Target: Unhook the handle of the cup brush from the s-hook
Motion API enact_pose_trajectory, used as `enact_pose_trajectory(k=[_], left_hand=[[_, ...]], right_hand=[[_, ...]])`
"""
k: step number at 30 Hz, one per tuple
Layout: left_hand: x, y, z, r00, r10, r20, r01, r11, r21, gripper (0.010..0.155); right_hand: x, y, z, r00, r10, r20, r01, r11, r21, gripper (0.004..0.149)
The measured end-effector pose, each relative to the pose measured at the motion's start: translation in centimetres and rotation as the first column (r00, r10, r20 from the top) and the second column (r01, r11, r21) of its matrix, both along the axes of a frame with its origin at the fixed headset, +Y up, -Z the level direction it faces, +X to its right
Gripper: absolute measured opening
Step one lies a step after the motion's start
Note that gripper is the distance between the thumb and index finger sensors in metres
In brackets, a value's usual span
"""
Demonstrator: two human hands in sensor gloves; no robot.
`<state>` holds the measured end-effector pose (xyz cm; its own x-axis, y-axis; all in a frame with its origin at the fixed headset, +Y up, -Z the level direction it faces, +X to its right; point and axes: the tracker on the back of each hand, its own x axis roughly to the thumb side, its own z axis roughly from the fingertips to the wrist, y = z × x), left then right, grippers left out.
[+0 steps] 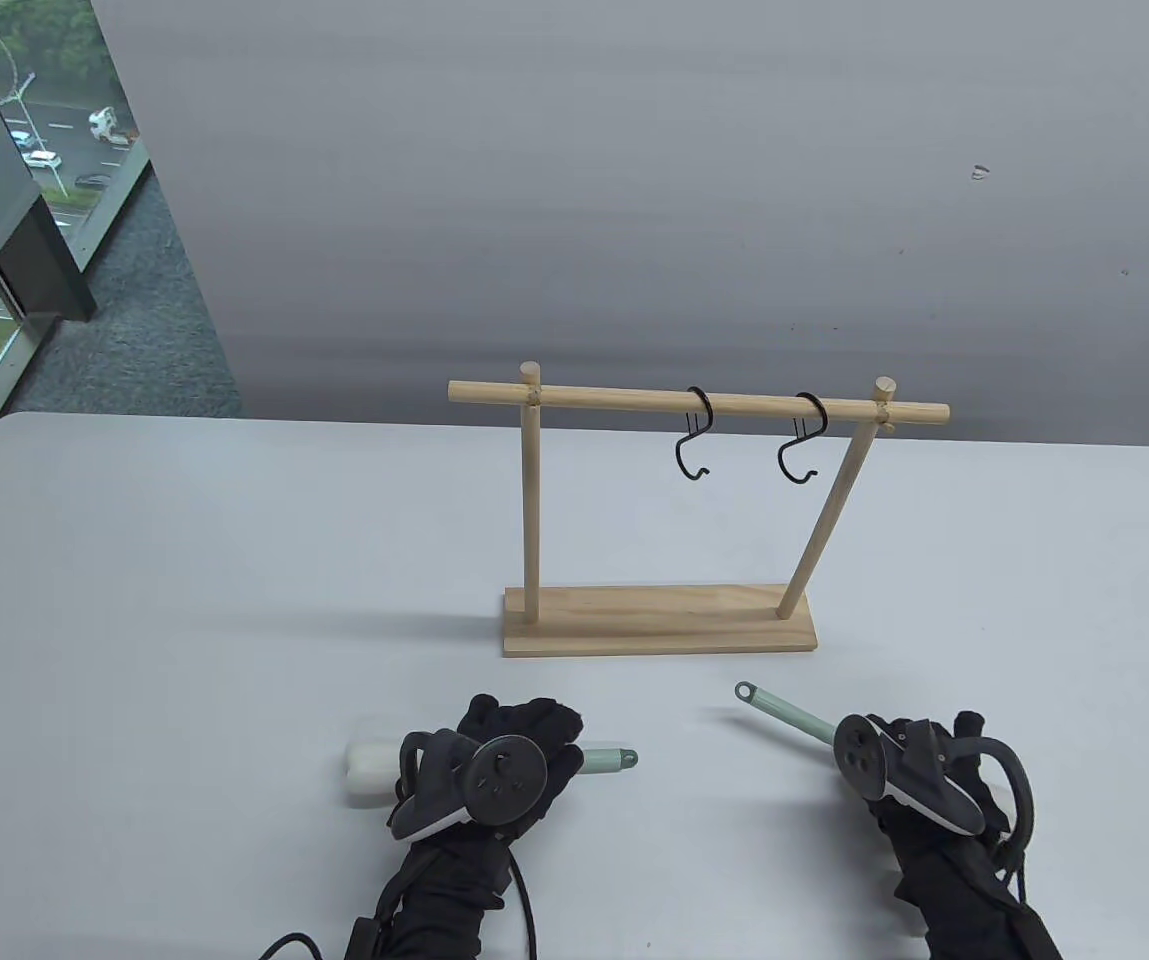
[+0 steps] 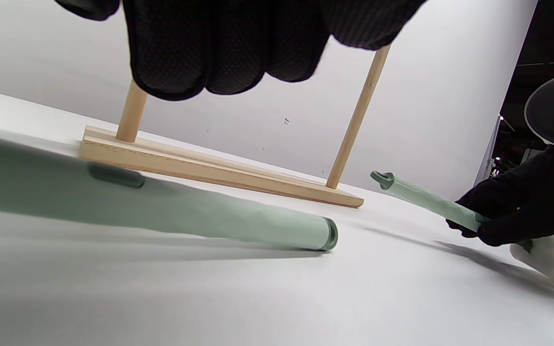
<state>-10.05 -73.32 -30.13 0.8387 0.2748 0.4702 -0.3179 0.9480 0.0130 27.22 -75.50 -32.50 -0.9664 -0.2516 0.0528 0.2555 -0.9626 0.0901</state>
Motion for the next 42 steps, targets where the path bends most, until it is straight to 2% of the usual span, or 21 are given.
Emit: enact_pose_trajectory(k=[7,20,34,42], left_hand=[[0.1,0.0,0.0,1.000,-0.011,0.001,0.011,1.000,-0.007,0.047],[0.1,0.0,0.0,1.000,-0.018,0.000,0.018,1.000,-0.018,0.047],[0.2,0.0,0.0,1.000,-0.022,-0.003,0.022,1.000,-0.023,0.047],[0.1,0.0,0.1,1.000,-0.001,-0.031,0.001,1.000,-0.018,0.057]], right_hand=[[0.0,-0.5,-0.1,1.000,0.022,0.016,-0.021,0.997,-0.071,0.055],[0.0,-0.4,0.1,0.999,0.025,0.035,-0.021,0.994,-0.108,0.055],[0.2,-0.3,0.0,0.999,-0.008,0.036,0.011,0.996,-0.087,0.054],[-0.2,0.8,0.6,1.000,-0.016,0.004,0.016,1.000,-0.012,0.058]])
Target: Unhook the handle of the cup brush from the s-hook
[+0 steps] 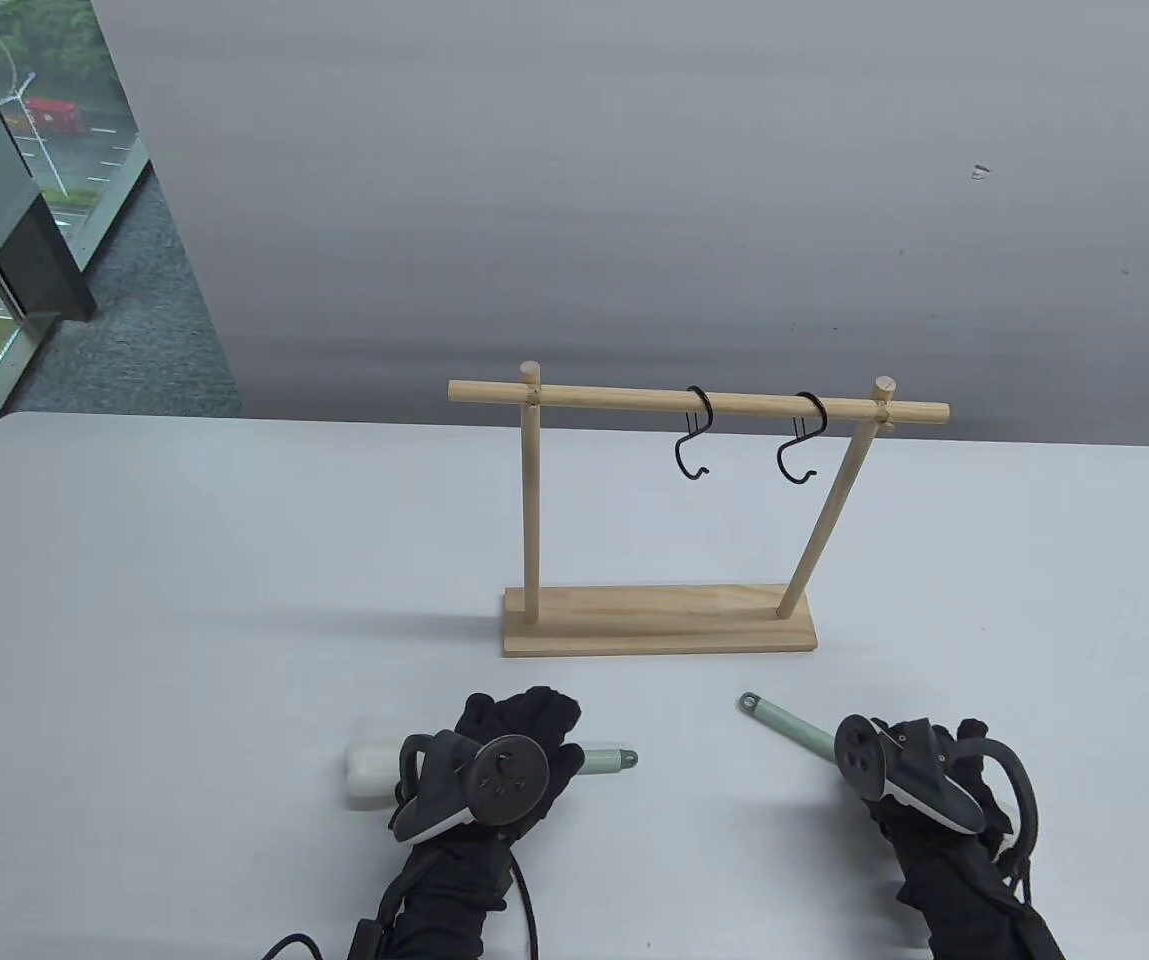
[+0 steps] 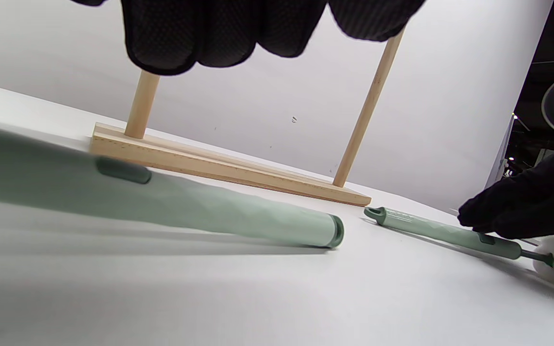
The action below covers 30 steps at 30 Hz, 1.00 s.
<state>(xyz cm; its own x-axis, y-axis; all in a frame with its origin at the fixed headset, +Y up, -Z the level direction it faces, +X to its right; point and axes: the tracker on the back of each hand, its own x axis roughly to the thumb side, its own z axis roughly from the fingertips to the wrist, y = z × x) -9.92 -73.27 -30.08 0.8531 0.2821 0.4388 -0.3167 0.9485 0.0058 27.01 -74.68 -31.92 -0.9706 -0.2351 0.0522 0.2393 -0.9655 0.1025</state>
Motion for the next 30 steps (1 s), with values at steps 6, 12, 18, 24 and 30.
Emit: enact_pose_trajectory(k=[6,12,18,24,30], left_hand=[[0.4,0.1,0.1,1.000,-0.029,0.005,0.029,1.000,0.006,0.067],[1.6,-0.4,0.2,0.988,-0.156,0.018,0.156,0.987,-0.026,0.072],[2.7,-1.0,0.3,0.960,-0.281,0.020,0.281,0.958,-0.053,0.080],[2.7,-1.5,0.4,0.924,-0.383,-0.016,0.378,0.918,-0.120,0.089],[2.6,-1.8,0.3,0.916,-0.401,-0.010,0.395,0.907,-0.148,0.090]], right_hand=[[-1.2,1.0,0.8,0.997,-0.010,-0.075,0.021,0.987,0.157,0.060],[-2.9,1.4,1.6,0.985,-0.015,-0.172,0.062,0.960,0.274,0.066],[-3.9,1.1,1.8,0.967,0.004,-0.255,0.062,0.966,0.252,0.076],[-4.4,0.5,1.7,0.962,0.032,-0.272,0.030,0.975,0.221,0.083],[-4.6,0.1,1.5,0.961,0.049,-0.272,0.006,0.980,0.198,0.086]])
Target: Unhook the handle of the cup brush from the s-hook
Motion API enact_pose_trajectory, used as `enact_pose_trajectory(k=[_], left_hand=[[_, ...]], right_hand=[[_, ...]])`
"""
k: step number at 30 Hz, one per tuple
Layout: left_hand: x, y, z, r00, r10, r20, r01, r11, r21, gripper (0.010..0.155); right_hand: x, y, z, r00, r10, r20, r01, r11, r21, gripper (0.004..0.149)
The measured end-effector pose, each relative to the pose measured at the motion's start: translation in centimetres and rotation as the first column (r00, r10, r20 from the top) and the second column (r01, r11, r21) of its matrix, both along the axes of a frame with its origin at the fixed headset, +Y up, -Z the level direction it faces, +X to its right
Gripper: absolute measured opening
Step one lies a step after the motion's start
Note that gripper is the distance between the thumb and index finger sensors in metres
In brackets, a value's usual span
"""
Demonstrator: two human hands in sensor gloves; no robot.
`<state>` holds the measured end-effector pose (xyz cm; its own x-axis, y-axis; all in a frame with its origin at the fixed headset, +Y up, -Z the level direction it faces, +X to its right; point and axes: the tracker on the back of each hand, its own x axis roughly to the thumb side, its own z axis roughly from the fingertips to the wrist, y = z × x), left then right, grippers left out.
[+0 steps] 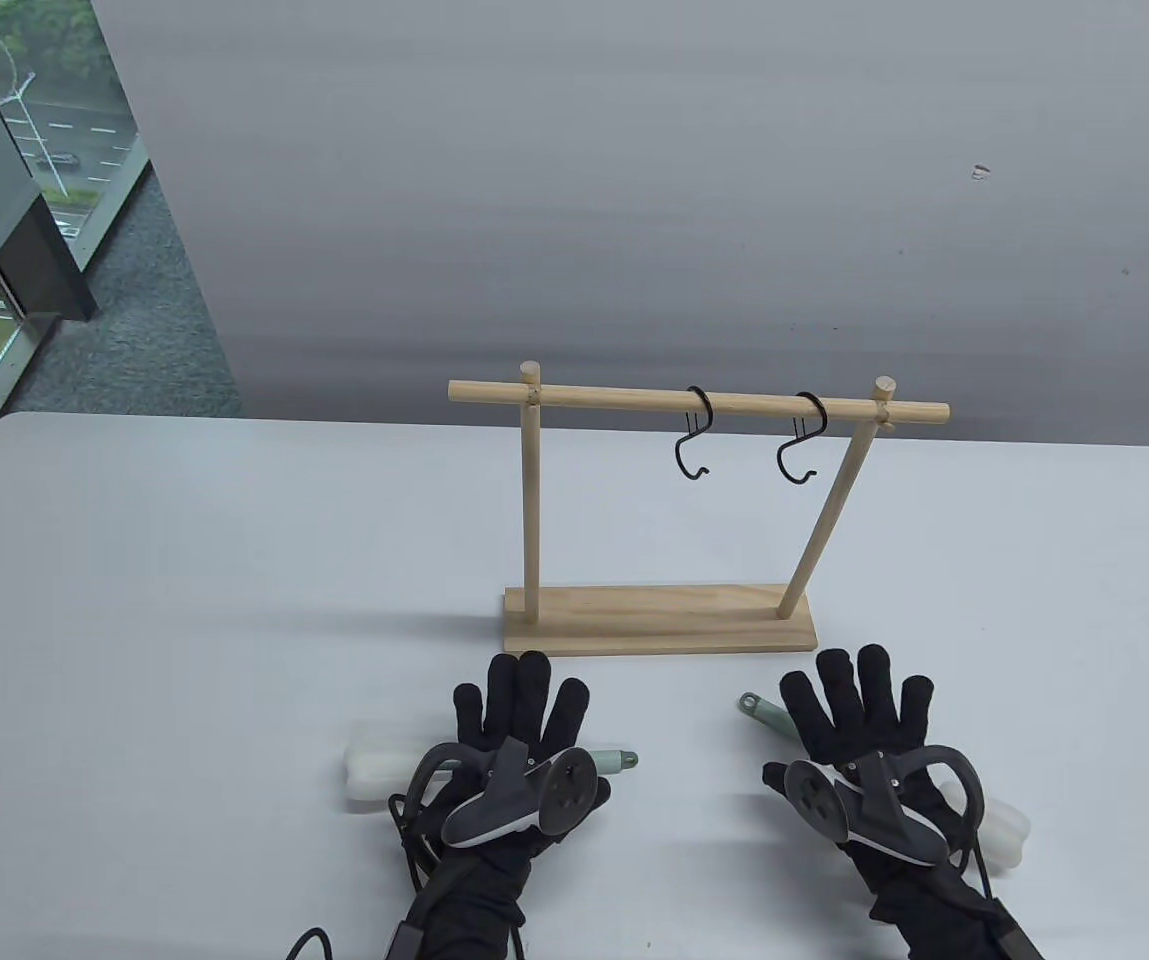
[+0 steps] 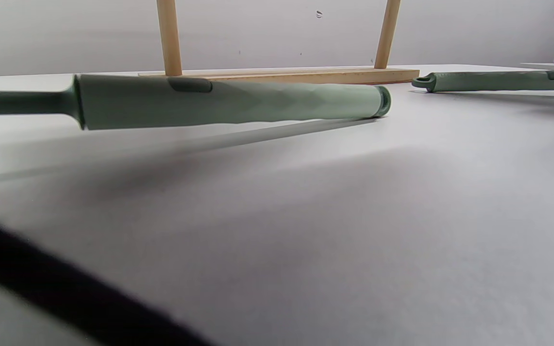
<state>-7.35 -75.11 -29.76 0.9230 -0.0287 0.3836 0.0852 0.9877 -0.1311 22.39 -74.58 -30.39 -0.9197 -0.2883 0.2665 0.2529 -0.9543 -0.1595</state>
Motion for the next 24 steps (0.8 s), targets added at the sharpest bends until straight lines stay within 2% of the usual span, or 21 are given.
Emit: enact_pose_trajectory(k=[24], left_hand=[[0.37,-0.10,0.05,1.000,-0.023,0.018,0.023,1.000,-0.017,0.089]], right_hand=[[0.27,-0.14,-0.19,0.999,-0.006,0.032,0.008,0.999,-0.053,0.083]])
